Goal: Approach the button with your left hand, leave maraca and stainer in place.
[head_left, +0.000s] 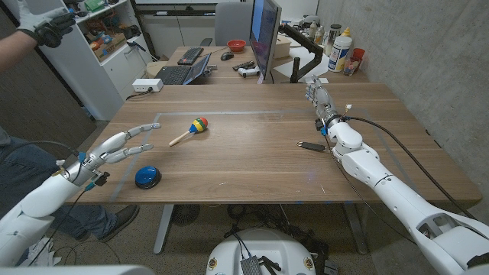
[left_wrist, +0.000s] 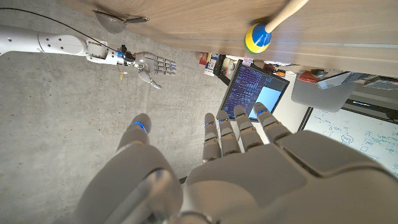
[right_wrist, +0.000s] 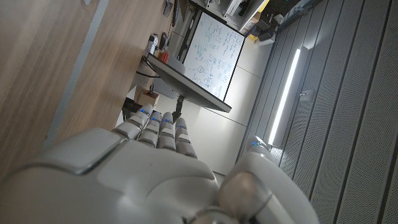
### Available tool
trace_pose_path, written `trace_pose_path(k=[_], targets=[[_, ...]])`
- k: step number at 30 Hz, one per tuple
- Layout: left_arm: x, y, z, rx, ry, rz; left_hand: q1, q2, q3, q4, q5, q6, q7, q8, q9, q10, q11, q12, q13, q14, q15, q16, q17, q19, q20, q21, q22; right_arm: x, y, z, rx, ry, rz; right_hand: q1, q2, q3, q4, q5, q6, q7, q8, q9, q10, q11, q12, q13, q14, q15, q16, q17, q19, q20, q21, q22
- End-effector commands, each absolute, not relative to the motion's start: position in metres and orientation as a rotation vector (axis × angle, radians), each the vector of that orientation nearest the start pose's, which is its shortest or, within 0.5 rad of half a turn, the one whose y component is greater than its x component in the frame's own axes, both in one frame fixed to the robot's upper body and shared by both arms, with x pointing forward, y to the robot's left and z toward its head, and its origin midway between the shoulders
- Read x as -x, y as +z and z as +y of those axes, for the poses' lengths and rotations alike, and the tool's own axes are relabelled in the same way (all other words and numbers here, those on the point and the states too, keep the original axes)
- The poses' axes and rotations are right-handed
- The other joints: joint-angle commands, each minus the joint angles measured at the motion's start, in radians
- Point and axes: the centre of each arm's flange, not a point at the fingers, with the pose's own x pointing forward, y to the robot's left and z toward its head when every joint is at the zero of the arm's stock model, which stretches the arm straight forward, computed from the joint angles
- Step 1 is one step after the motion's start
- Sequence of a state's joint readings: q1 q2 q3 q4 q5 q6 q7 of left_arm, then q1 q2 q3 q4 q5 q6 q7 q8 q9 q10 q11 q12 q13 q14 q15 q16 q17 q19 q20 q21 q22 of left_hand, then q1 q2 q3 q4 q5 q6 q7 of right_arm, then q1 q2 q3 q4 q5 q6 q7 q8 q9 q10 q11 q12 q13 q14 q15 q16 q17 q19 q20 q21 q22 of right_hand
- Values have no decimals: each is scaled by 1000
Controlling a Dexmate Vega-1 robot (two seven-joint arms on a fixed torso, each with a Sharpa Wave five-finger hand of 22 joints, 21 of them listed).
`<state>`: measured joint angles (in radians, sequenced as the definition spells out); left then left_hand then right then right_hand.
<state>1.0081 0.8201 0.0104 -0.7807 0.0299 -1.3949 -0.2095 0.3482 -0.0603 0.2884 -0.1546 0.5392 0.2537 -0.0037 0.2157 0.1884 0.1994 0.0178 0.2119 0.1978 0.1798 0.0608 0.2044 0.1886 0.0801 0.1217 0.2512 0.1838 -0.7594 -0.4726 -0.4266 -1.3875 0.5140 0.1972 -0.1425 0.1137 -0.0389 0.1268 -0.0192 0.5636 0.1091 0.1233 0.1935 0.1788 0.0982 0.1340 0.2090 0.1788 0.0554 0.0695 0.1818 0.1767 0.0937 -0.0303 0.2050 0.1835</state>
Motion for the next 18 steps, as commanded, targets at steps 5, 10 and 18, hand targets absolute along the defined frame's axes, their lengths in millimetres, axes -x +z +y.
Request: trace_pose_path(k=[5,10,18], targets=[[-491,-107,497,-1102,-253,-977,13,-2,8,2,-5,11,-3,2,6,3,-6,6,5,10,3,2,2,4,15,-2,4,-653,39,-240,58,140,-665,3,6,-3,0,7,3,2,0,4,0,2,-2,4,5,6,3,3,-1,4,-1,2],[-489,-111,498,-1124,-272,-996,18,-1,10,2,-8,25,-29,6,6,1,-8,6,6,10,3,1,3,6,18,-3,4,-653,44,-239,69,138,-671,3,6,-5,-1,8,3,1,0,4,-1,0,-3,4,5,6,3,4,-3,5,-1,2],[-484,-114,504,-1144,-287,-1005,22,-1,11,2,-10,28,-28,6,6,2,-8,6,6,11,2,1,3,8,22,-4,4,-656,48,-236,74,140,-669,3,6,-7,-1,8,3,-2,-1,4,0,1,-3,4,5,6,3,4,-4,7,-2,2]])
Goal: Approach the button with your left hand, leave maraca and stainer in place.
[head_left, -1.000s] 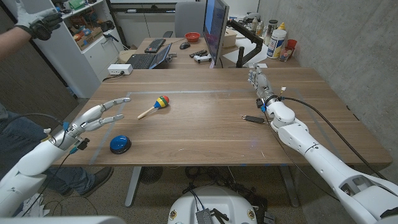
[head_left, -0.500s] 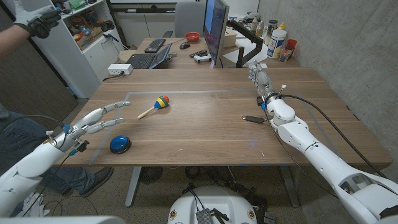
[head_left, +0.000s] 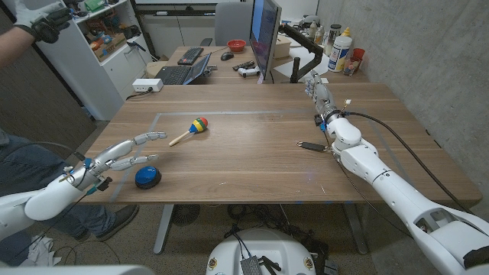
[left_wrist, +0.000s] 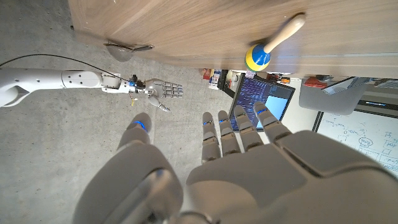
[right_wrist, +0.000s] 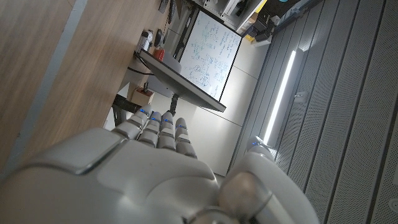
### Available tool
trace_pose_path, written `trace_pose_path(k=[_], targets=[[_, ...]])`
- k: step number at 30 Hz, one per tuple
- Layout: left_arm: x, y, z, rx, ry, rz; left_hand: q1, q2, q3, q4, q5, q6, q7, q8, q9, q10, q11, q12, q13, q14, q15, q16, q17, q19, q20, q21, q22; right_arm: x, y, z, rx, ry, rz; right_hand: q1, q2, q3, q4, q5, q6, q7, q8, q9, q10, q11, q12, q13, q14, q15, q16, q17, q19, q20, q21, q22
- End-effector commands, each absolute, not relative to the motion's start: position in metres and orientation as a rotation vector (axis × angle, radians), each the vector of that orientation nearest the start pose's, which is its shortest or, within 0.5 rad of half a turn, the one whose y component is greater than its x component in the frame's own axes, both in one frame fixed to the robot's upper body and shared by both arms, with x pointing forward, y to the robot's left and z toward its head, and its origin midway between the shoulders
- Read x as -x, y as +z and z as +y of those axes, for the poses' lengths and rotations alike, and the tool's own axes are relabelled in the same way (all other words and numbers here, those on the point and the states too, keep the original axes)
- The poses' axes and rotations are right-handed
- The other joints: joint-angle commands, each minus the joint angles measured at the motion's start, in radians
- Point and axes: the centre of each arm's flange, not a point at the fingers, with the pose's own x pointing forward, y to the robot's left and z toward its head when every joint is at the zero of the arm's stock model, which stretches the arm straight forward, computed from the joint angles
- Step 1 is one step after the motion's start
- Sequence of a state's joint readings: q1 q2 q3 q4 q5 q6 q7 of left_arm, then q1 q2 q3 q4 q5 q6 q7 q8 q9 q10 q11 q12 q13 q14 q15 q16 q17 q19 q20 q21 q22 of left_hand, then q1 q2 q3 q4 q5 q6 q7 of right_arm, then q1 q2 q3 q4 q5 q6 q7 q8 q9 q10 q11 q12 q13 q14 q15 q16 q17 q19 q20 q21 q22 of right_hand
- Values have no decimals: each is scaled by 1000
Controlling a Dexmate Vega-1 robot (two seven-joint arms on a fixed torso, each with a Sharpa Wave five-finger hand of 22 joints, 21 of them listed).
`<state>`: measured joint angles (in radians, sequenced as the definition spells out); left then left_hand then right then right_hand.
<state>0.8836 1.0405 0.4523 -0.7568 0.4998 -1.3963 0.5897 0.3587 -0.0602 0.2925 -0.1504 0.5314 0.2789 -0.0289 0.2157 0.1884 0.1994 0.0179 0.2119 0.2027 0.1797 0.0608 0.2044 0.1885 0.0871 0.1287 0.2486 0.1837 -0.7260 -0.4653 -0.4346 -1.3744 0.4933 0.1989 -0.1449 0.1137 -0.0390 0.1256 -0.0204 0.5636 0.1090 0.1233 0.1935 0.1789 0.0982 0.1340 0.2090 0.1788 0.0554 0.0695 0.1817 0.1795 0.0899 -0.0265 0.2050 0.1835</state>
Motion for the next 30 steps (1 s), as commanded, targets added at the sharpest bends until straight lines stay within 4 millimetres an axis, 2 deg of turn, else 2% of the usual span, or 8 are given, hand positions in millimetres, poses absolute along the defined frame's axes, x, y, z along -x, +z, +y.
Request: trace_pose_path(k=[1,19,30], targets=[[-483,-113,505,-1148,-288,-1006,12,-1,7,-2,-2,3,-3,6,6,2,-8,6,1,12,3,1,3,2,16,-2,5,-657,49,-236,73,141,-667,3,6,-6,0,8,3,-2,-1,4,0,1,-3,4,4,7,3,1,0,3,-2,2],[-477,-119,523,-1137,-253,-943,20,0,10,-1,-6,8,3,5,6,2,-8,5,2,12,3,0,3,8,20,-3,5,-664,54,-231,77,155,-659,3,8,-11,-1,9,1,-3,-2,4,-1,1,-3,4,5,10,3,1,-3,5,-2,2],[-479,-119,524,-1117,-237,-935,23,0,11,-1,-9,8,4,3,6,3,-7,6,2,14,5,0,4,8,21,-5,5,-669,60,-233,88,168,-656,4,9,-14,-2,10,1,-3,-2,4,-2,1,-3,4,6,11,4,1,-3,5,-2,2]])
